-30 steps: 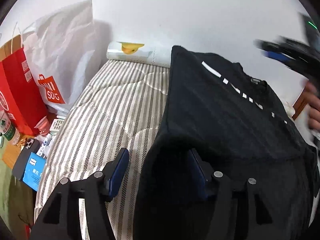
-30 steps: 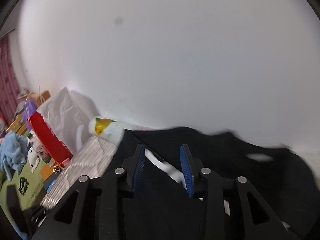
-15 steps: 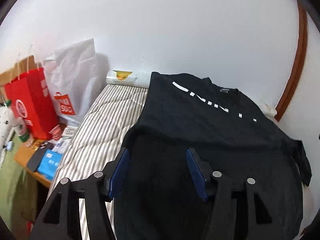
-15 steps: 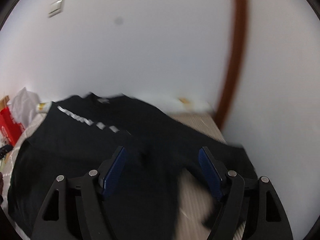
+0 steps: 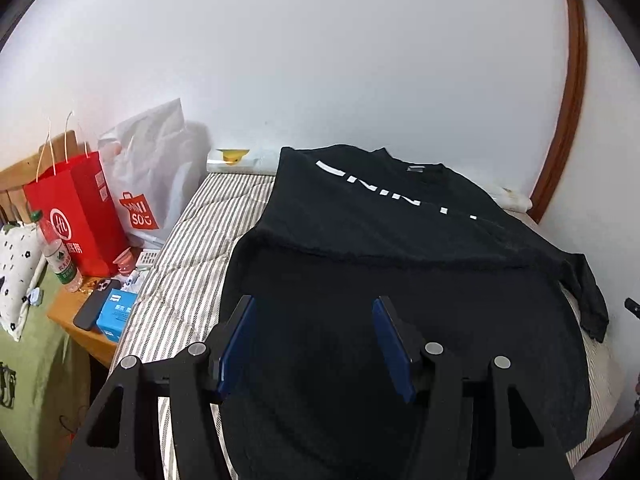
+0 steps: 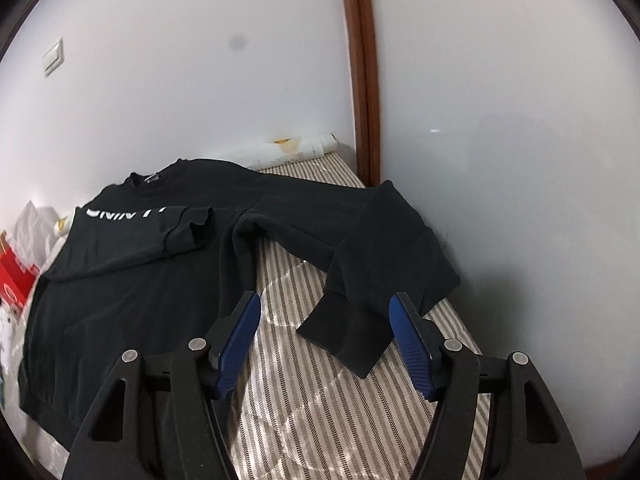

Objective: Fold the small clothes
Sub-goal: 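Grasp the other sleeve cuff with the right gripper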

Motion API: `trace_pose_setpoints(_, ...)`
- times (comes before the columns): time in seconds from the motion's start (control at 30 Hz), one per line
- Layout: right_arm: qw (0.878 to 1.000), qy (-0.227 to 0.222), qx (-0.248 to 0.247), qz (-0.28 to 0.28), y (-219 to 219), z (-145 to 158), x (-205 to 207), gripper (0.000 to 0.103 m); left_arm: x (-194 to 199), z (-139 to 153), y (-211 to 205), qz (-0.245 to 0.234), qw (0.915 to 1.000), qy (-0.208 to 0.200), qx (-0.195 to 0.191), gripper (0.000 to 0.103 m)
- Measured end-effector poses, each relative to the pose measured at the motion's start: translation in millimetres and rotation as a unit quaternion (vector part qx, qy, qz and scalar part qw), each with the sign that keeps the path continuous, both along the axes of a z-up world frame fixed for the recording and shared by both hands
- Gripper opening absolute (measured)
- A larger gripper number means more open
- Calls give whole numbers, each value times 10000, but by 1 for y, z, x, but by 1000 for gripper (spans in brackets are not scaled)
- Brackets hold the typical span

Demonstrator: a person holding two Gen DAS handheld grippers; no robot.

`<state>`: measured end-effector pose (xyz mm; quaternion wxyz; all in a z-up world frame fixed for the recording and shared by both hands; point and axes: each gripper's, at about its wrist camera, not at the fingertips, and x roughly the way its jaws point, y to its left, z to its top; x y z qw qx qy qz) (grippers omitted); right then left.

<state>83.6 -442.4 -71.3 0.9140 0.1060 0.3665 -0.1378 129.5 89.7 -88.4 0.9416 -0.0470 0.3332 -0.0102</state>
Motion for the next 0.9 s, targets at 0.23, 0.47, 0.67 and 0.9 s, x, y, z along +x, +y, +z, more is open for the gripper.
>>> trace_pose_setpoints(0.23, 9995, -197, -54, 252, 18, 15, 1, 66, -9, 10, -5, -41, 9999, -18, -105, 56)
trace_pose_setpoints(0.47, 9991, -229, -72, 361, 29, 24, 6, 66, -13, 15, -7, -107, 9998, -51, -128, 57)
trace_pose_setpoints(0.67, 9995, -8, -158, 260, 24, 4, 14, 66, -9, 12, -4, -84, 9998, -27, -159, 58)
trace_pose_setpoints(0.9, 9981, 495, -237, 267, 15, -41, 36, 66, 16, -7, 3, 19, 9995, 240, -197, 58)
